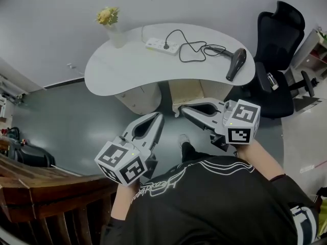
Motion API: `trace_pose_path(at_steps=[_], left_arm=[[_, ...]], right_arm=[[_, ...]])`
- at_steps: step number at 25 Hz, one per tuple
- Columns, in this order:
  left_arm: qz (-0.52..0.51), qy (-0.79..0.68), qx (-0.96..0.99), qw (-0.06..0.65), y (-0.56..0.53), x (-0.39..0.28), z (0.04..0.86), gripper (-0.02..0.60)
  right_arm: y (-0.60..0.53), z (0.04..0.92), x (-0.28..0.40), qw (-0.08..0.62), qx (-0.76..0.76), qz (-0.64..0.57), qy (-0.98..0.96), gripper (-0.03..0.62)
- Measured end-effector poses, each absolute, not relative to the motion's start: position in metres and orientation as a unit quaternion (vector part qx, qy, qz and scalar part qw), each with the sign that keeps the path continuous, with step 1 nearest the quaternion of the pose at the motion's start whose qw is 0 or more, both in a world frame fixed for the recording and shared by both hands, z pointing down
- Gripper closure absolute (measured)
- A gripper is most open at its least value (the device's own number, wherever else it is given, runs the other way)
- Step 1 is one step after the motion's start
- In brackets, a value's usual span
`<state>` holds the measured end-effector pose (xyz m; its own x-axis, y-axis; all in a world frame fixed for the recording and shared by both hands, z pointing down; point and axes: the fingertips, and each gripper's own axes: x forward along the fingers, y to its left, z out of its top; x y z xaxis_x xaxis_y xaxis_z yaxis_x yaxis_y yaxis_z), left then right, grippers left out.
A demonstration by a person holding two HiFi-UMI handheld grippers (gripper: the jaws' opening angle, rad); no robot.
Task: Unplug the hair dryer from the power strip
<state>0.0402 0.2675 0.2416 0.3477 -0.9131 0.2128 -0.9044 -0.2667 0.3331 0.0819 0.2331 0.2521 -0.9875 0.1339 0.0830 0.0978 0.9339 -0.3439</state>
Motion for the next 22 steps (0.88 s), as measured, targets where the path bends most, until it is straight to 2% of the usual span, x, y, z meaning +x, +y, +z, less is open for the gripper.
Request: trace_pose_path(at_steps=[13, 22], left_arm=[[-0.008, -0.580, 0.787, 0.210, 0.087, -0.068, 0.244, 0.580], [-0.006, -0.569, 0.798, 0.197, 0.017, -0.093, 0.237, 0.578]], right_arm=[[0.054, 0.252, -0.022, 0.051, -0.071, 0.189, -0.978, 0.597], [-0.025, 0.254, -0.044, 0.042, -0.050, 0.193, -0.979, 0.597]])
